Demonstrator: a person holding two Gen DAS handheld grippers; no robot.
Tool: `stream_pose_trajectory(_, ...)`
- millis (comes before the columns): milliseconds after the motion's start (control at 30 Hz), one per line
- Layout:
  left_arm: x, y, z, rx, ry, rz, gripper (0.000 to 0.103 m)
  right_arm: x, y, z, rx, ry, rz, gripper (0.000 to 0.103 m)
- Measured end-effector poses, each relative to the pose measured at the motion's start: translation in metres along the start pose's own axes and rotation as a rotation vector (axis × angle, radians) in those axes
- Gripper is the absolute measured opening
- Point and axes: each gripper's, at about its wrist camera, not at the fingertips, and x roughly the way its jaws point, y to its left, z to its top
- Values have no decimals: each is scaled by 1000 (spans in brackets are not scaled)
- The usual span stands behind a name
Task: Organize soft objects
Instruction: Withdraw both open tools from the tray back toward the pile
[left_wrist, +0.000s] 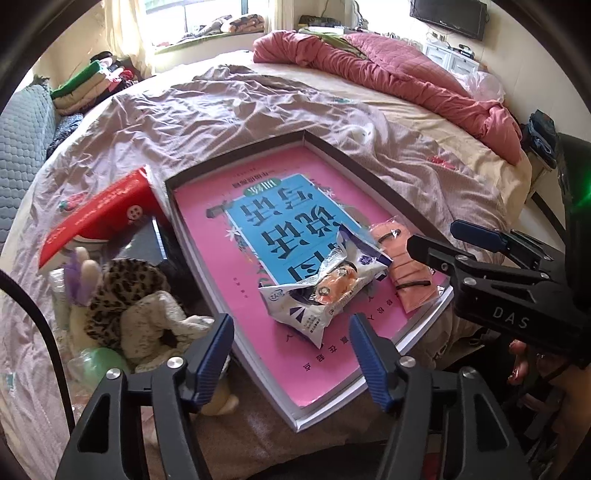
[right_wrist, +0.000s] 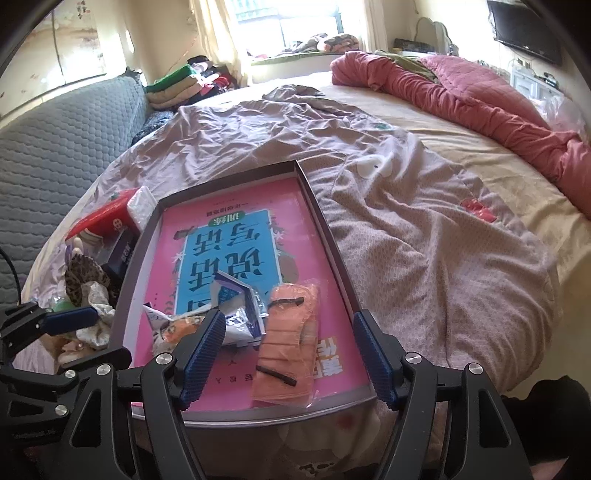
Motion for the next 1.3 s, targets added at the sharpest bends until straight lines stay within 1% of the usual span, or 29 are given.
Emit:
stream_pose_trajectory(133, -10, 3, -2, -1, -17, 11, 73, -6, 8, 2, -18, -9, -2, 74)
stream_pose_trajectory(200, -17, 6, -3, -10, -30, 13, 74, -10, 12, 3, -26, -16, -5, 74)
stream_pose_trajectory(333, -27, 12, -6, -24, -48, 21, 74, -17, 19, 6, -36, -33, -5, 74)
stream_pose_trajectory(500, -38, 21, -12, -57, -57, 5, 74, -27, 30, 9, -57, -52, 3, 74)
stream_pose_trajectory(667, -49, 30, -17, -73, -75, 20, 74, -35, 42, 13, -79, -67, 16, 74)
stream_pose_trajectory(767, -56, 36, -18, -77, -90, 45, 74, -40, 48, 14, -86, -74, 20, 75)
stream_pose_trajectory(933, -69, 53, -22, -110, -107, 52, 74, -47, 59, 17, -98, -82, 35, 75)
stream_pose_trajectory(1133, -86, 78, -27, -145, -134, 97, 75, -57, 77, 21, -125, -92, 62, 75)
stream_pose_trajectory(1200, -92, 88, -31, -153, -140, 123, 75, -60, 84, 22, -141, -96, 69, 75)
stream_pose_trajectory(1300, -100, 106, -35, -177, -147, 137, 75, -61, 93, 23, -159, -96, 77, 75)
